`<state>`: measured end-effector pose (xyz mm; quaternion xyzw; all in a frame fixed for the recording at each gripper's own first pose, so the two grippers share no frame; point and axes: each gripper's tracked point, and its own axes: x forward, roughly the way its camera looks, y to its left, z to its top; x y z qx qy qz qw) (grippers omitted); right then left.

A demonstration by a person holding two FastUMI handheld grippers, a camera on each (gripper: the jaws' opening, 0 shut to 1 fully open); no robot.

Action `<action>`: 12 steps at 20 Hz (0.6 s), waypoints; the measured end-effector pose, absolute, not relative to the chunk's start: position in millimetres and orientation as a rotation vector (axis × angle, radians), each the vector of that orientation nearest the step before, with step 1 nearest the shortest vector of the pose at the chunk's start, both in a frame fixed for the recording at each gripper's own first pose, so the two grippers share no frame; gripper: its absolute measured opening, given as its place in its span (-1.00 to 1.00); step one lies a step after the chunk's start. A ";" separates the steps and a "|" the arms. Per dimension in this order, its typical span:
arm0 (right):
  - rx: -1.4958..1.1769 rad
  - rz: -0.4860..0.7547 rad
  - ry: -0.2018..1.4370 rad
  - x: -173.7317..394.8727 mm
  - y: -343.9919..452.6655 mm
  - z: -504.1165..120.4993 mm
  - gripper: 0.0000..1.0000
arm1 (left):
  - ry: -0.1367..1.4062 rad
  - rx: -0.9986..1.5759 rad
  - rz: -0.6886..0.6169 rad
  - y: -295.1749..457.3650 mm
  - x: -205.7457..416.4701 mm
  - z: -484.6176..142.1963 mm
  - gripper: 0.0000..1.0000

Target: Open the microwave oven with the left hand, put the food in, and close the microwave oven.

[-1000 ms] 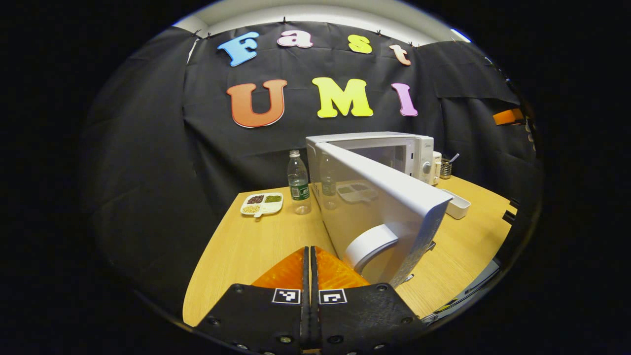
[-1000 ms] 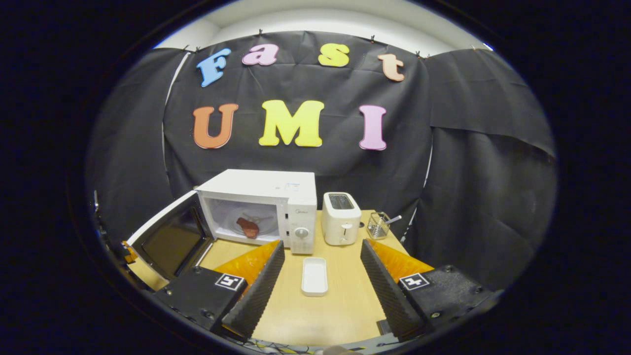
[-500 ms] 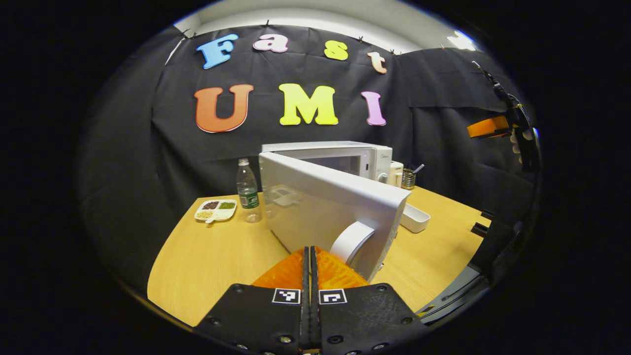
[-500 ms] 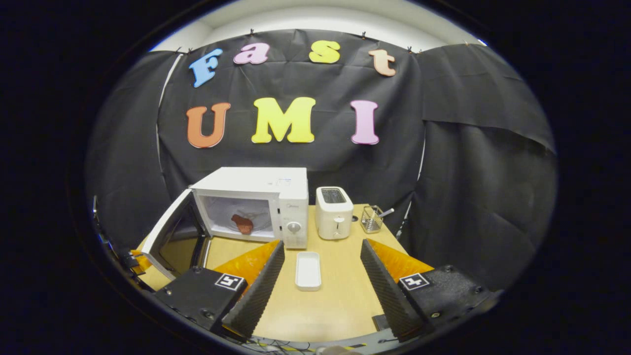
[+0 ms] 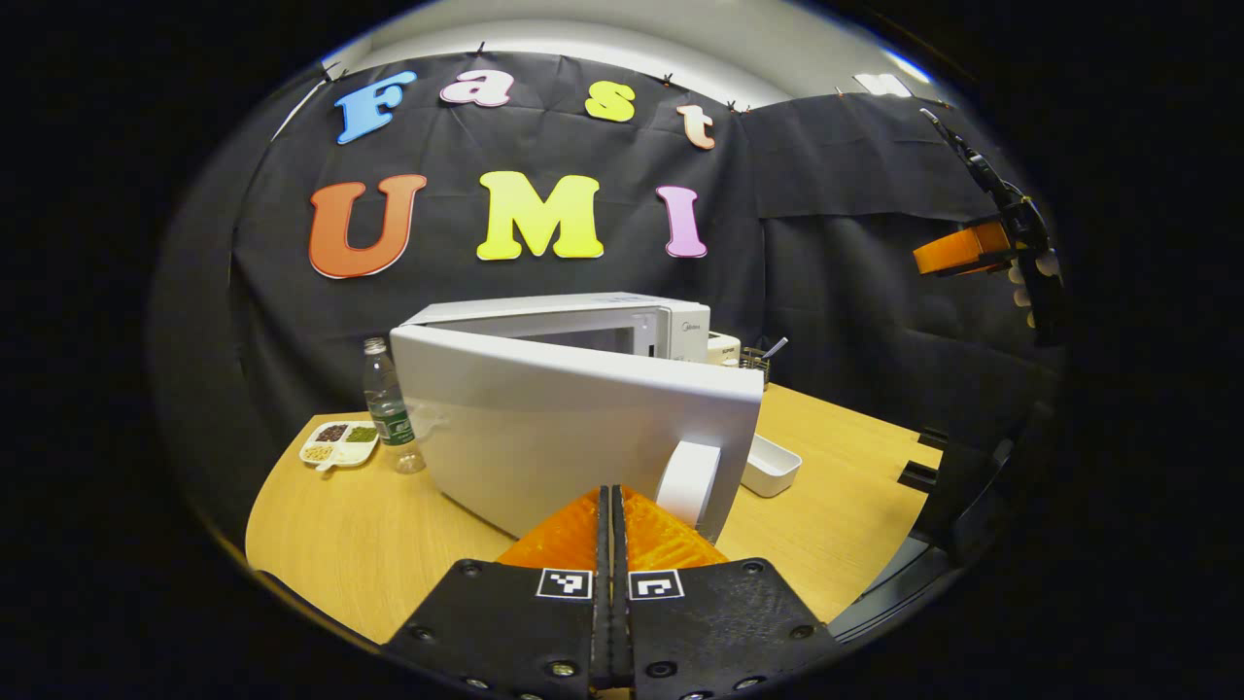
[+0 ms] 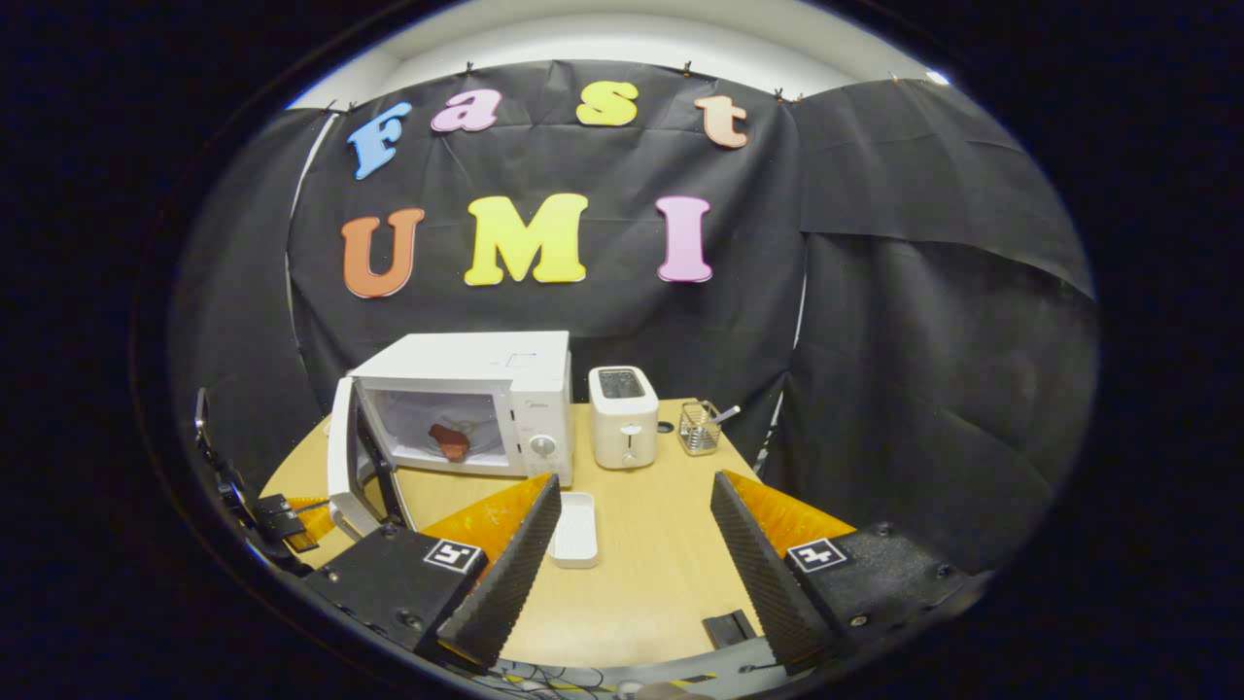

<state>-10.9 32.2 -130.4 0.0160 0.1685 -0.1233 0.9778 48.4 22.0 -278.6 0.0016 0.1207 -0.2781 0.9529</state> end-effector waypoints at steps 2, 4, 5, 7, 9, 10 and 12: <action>0.031 -0.265 0.343 -13.6 24.0 -130.5 0.99 | 0.240 0.010 -0.587 5.6 58.2 -278.7 -1.00; 0.042 -0.283 0.347 -15.9 14.8 -130.1 0.99 | 0.232 0.018 -0.609 -11.8 67.9 -278.1 -1.00; 0.045 -0.293 0.349 -16.5 10.3 -129.6 0.99 | 0.228 0.018 -0.614 -18.4 73.0 -278.4 -1.00; 0.054 -0.310 0.355 -16.7 0.5 -132.4 0.99 | 0.230 0.018 -0.619 -29.8 83.5 -279.8 -1.00; 0.057 -0.325 0.357 -16.9 -7.3 -132.3 0.99 | 0.231 0.018 -0.620 -40.6 95.6 -281.9 -1.00; 0.056 -0.330 0.359 -16.2 -10.6 -132.2 0.98 | 0.227 0.017 -0.619 -46.1 101.6 -281.6 -1.00; 0.055 -0.342 0.363 -12.7 -17.4 -131.8 0.99 | 0.232 0.002 -0.616 -56.0 115.3 -282.8 -1.00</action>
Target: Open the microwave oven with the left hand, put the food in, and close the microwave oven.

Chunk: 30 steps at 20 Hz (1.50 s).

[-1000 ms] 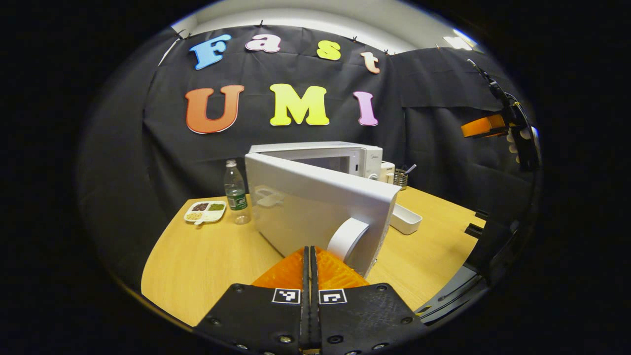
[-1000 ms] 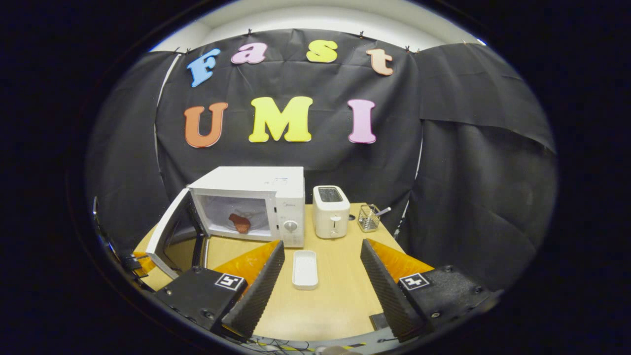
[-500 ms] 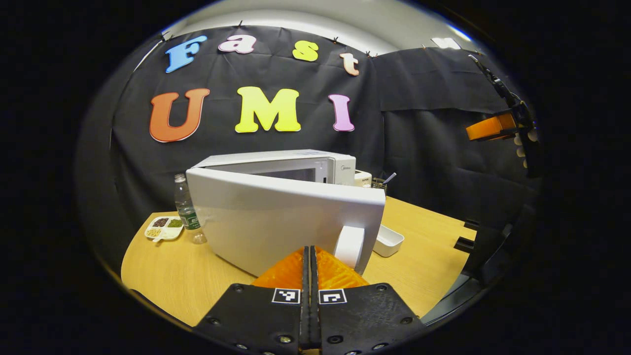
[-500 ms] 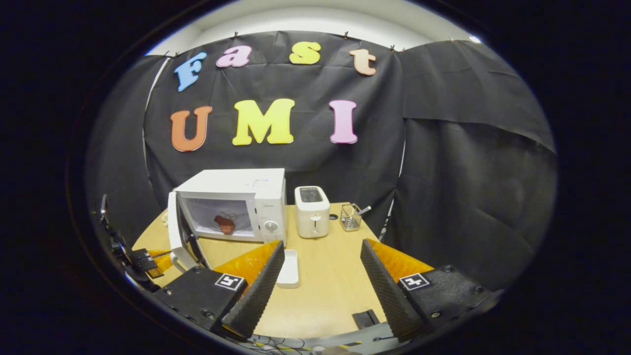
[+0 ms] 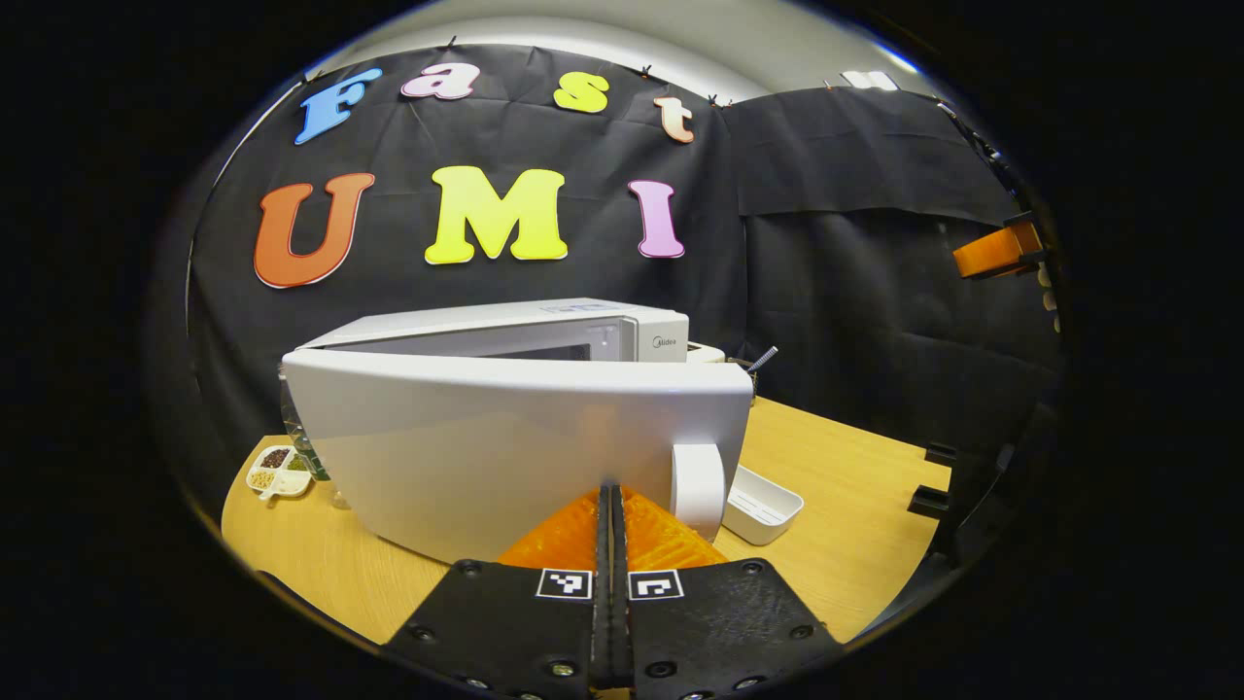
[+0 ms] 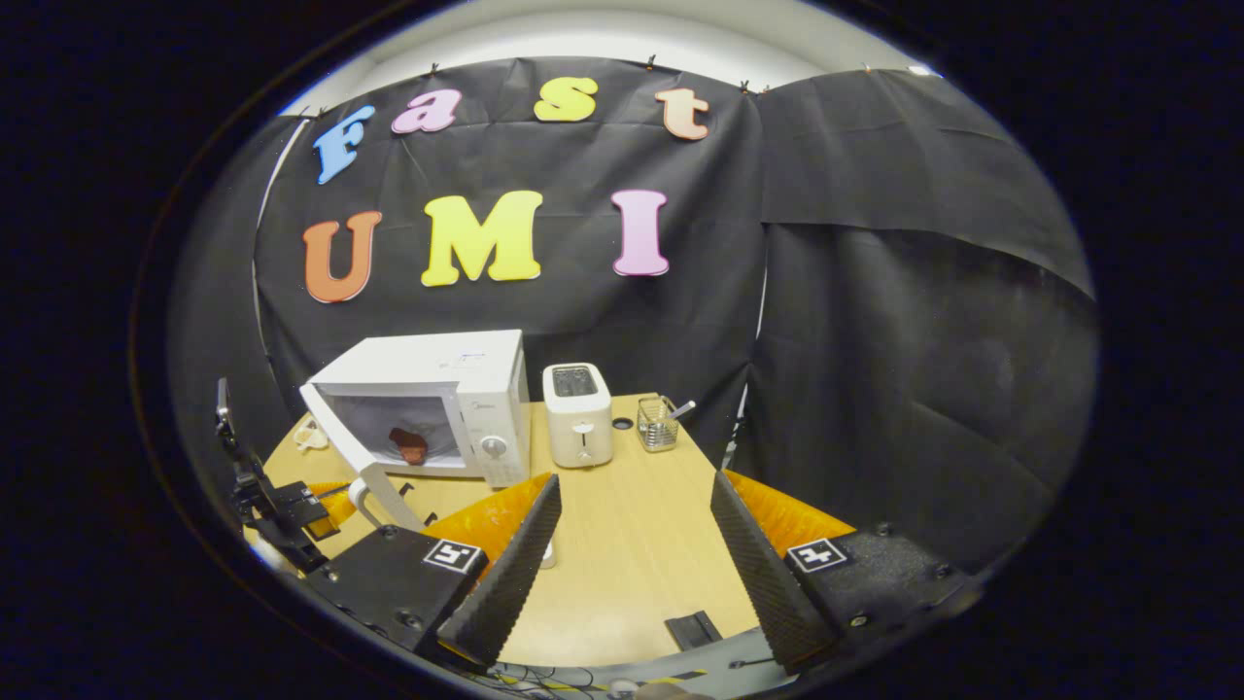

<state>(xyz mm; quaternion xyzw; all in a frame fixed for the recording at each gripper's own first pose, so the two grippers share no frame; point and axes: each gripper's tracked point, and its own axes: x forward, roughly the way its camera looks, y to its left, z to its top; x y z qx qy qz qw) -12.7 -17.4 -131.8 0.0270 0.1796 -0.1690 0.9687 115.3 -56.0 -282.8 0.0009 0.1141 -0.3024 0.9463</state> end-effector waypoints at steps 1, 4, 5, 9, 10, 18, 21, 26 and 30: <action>0.055 -0.348 0.366 -10.9 -20.1 -131.6 0.99 | 0.234 -0.003 -0.611 -59.3 121.4 -282.8 -1.00; 0.055 -0.359 0.366 -6.7 -27.7 -130.3 0.98 | 0.228 -0.027 -0.595 -69.8 144.1 -279.5 -1.00; 0.055 -0.364 0.365 -5.5 -30.1 -129.3 0.98 | 0.228 -0.032 -0.591 -74.1 151.5 -278.6 -1.00; 0.062 -0.385 0.365 -4.1 -42.0 -128.5 0.98 | 0.229 -0.033 -0.564 -91.5 181.9 -279.3 -1.00; 0.066 -0.387 0.369 -3.8 -43.7 -129.7 0.99 | 0.228 -0.033 -0.554 -95.4 189.3 -279.3 -1.00; 0.083 -0.421 0.388 -0.9 -66.7 -134.8 0.99 | 0.238 -0.039 -0.478 -114.7 245.8 -287.2 -1.00; 0.091 -0.427 0.400 2.9 -71.6 -138.4 0.99 | 0.242 -0.051 -0.481 -121.8 249.8 -290.0 -1.00; 0.094 -0.410 0.413 11.7 -69.9 -142.0 0.98 | 0.219 -0.028 -0.464 -123.4 253.5 -290.1 -1.00; 0.091 -0.390 0.419 16.5 -67.5 -141.9 0.98 | 0.214 -0.038 -0.432 -124.0 254.9 -289.3 -1.00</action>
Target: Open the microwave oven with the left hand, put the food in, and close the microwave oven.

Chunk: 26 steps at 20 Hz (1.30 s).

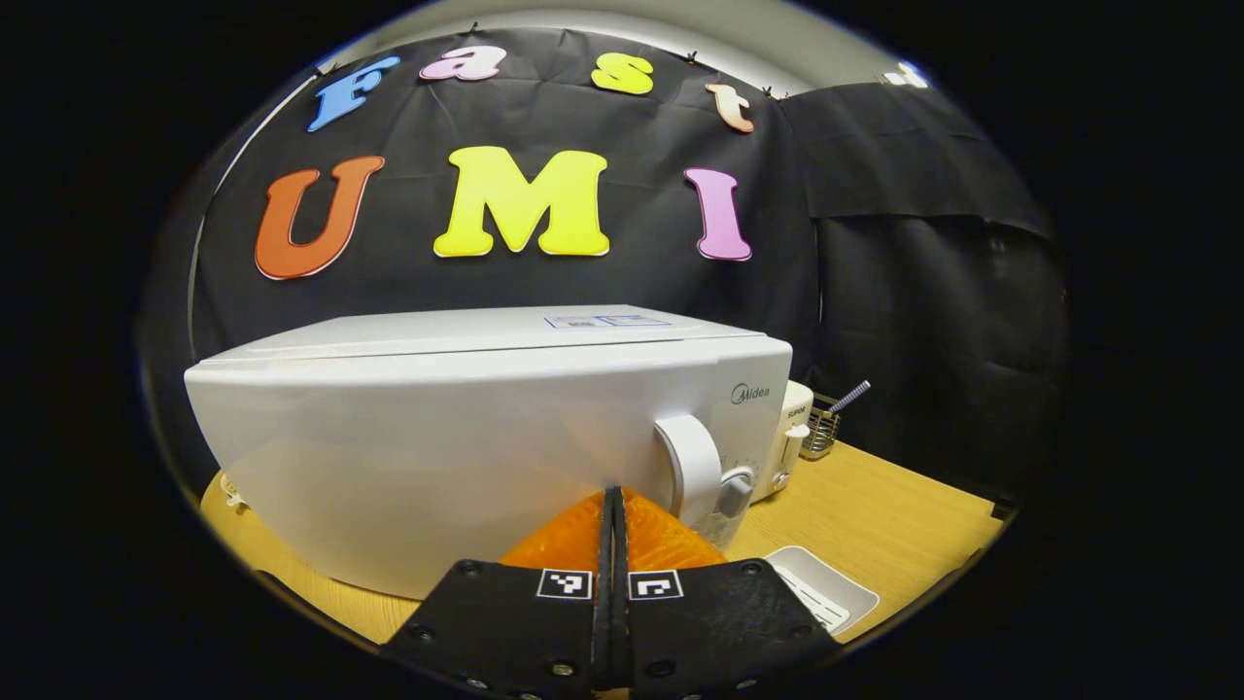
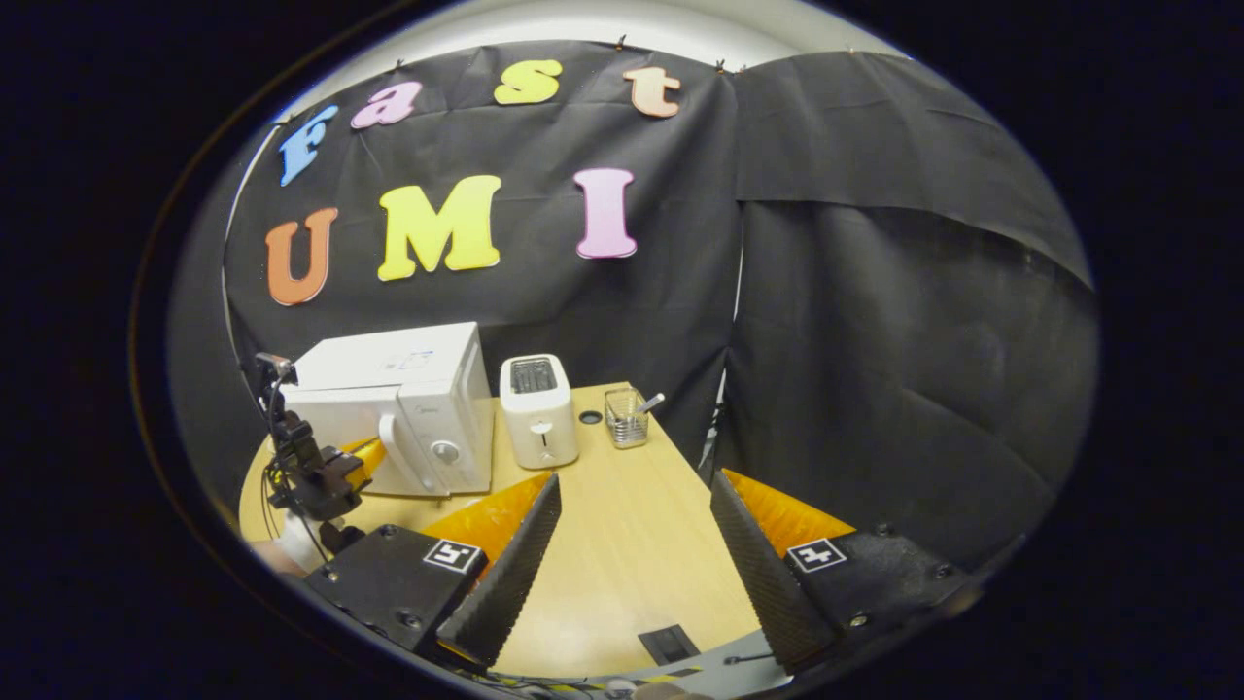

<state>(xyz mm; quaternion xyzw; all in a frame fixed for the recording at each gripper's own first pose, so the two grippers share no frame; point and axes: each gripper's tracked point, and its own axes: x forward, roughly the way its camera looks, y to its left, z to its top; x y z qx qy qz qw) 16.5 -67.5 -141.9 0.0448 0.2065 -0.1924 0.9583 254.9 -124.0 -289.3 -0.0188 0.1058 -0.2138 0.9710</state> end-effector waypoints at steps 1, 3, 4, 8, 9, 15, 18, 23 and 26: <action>0.090 -0.383 0.420 17.3 -66.2 -141.8 0.99 | 0.197 -0.034 -0.427 -125.5 257.9 -288.0 -1.00; 0.078 -0.373 0.426 19.2 -65.8 -143.8 0.98 | 0.242 -0.122 -0.385 -126.7 261.2 -288.4 -1.00; 0.078 -0.367 0.429 18.4 -64.9 -144.5 0.98 | 0.241 -0.123 -0.383 -130.0 261.4 -285.2 -1.00; 0.080 -0.349 0.415 20.8 -64.8 -140.7 0.99 | 0.219 -0.059 -0.354 -118.7 261.8 -278.4 -1.00; 0.086 -0.339 0.415 22.3 -63.0 -140.3 0.98 | 0.216 -0.066 -0.343 -115.4 258.9 -273.2 -1.00; 0.058 -0.224 0.350 45.2 -38.1 -125.2 0.98 | 0.176 -0.027 -0.245 -70.8 207.0 -217.2 -1.00; 0.063 -0.147 0.312 57.3 -20.1 -116.6 0.99 | 0.160 0.007 -0.179 -38.0 170.2 -182.0 -1.00; 0.079 -0.041 0.250 69.8 6.7 -97.7 0.99 | 0.130 -0.010 -0.139 -10.9 100.8 -125.4 -0.02; 0.082 -0.005 0.214 75.2 17.7 -86.7 0.99 | 0.086 0.043 -0.055 15.7 72.1 -95.2 0.94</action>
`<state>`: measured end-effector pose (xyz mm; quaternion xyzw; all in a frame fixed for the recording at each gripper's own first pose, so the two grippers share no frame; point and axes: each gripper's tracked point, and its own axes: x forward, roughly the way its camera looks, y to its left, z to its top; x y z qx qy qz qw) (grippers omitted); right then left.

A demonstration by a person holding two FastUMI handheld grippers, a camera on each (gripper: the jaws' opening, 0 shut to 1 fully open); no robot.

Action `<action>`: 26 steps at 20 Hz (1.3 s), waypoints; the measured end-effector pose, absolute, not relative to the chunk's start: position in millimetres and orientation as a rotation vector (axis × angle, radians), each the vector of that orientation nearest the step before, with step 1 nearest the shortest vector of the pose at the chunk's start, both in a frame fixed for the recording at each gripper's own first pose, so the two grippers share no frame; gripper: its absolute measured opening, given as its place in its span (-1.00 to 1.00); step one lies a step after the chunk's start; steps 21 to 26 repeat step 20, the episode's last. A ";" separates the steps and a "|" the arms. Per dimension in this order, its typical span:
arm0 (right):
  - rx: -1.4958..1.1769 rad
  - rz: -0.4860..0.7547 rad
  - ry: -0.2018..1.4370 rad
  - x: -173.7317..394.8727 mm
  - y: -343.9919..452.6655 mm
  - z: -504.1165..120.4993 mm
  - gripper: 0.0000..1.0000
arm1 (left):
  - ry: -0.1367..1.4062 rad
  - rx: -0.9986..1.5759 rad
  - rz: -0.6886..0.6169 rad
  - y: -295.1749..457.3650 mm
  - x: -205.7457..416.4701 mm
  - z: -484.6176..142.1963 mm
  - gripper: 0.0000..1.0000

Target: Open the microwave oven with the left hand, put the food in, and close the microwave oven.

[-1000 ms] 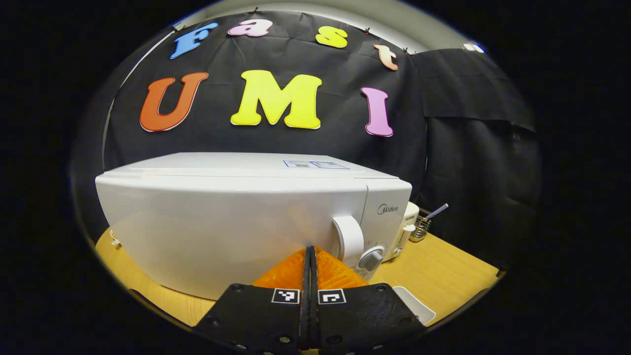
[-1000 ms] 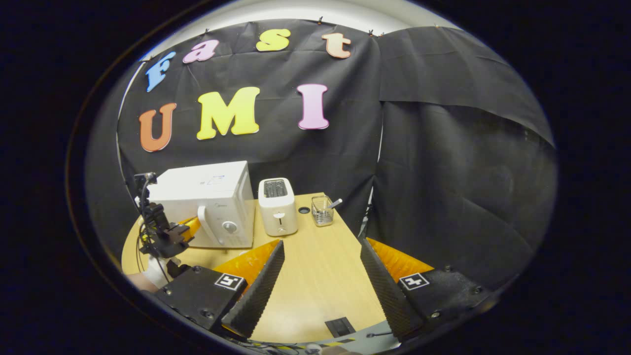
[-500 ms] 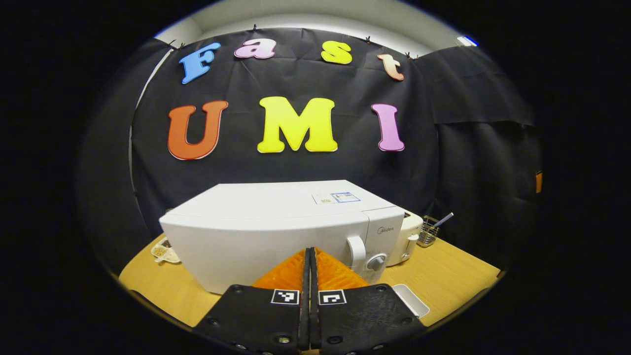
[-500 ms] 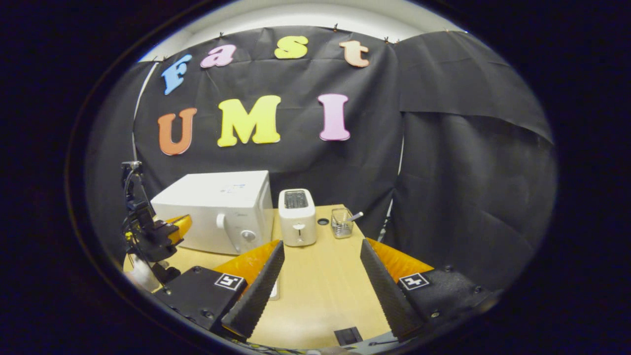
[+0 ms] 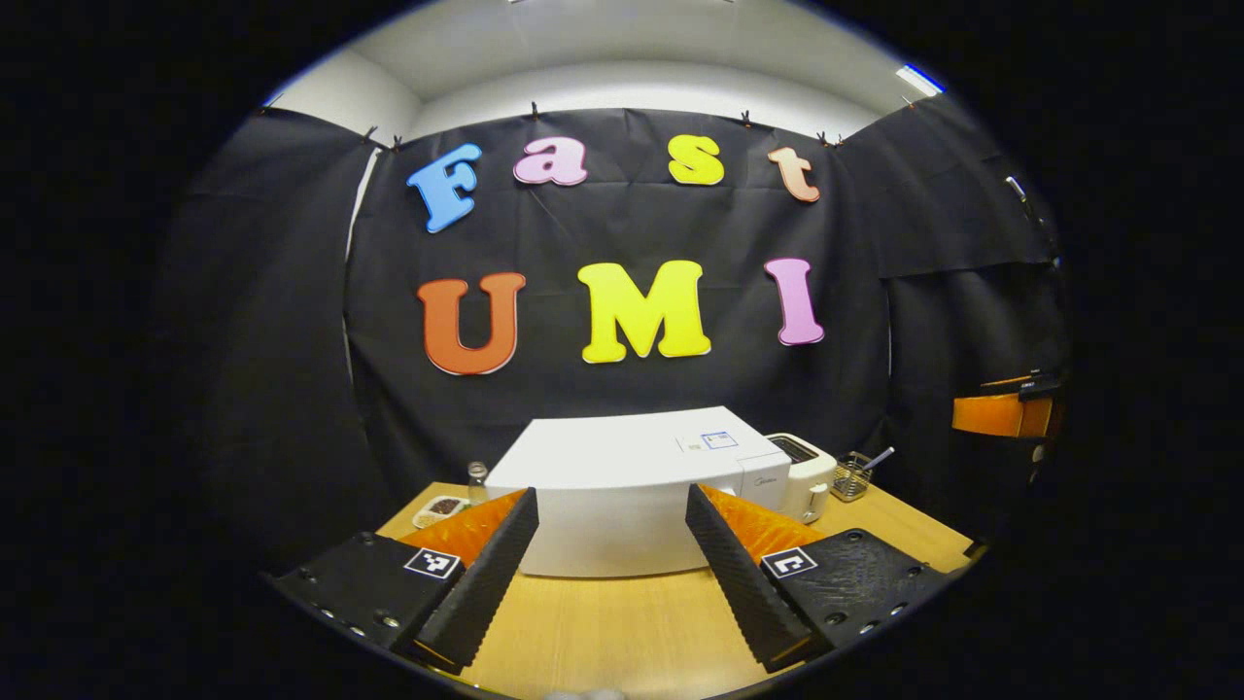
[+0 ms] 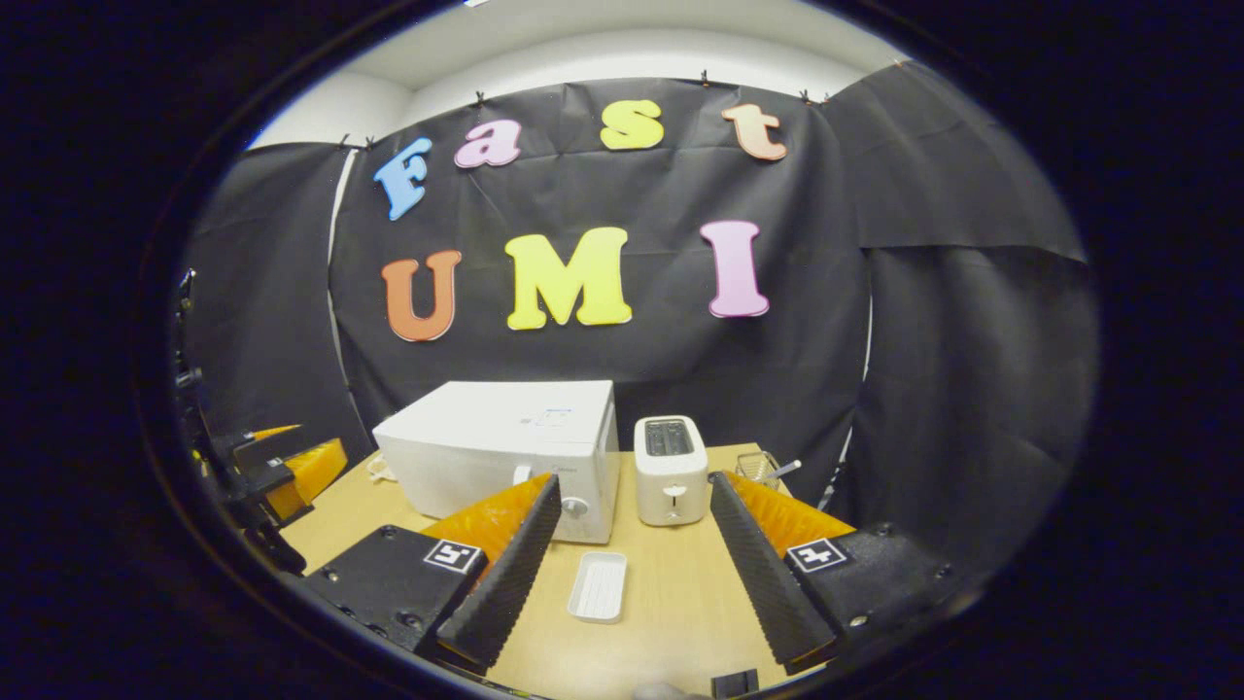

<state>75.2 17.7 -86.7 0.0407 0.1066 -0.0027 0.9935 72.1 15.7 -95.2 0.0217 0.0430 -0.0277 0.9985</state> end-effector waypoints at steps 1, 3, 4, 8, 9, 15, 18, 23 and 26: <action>0.085 0.008 0.200 76.8 22.1 -80.9 0.99 | 0.084 0.053 -0.042 19.2 62.1 -88.4 0.94; 0.086 0.021 0.182 75.7 30.1 -73.4 0.99 | 0.076 0.048 -0.028 24.6 42.6 -72.2 0.94; 0.085 0.025 0.171 74.8 31.7 -70.8 0.99 | 0.075 0.047 -0.025 28.0 36.4 -65.7 0.93; 0.077 0.034 0.128 68.6 42.1 -53.5 0.99 | 0.071 0.046 0.015 51.8 16.5 -48.0 0.93; 0.068 0.035 0.118 67.1 44.6 -48.1 0.99 | 0.077 0.031 0.021 55.1 12.5 -46.0 0.93; 0.049 0.029 0.063 53.2 52.3 -22.6 0.99 | 0.054 0.003 0.060 77.7 4.7 -29.2 0.94; 0.057 0.026 0.055 49.8 56.1 -16.9 0.98 | 0.039 0.007 0.054 77.6 2.8 -22.7 0.76; 0.060 0.024 0.054 47.9 58.0 -14.8 0.98 | 0.033 0.011 0.047 76.5 2.0 -20.1 0.76; 0.060 0.024 0.054 47.9 58.0 -14.8 0.98 | 0.033 0.011 0.047 76.5 2.0 -20.1 0.76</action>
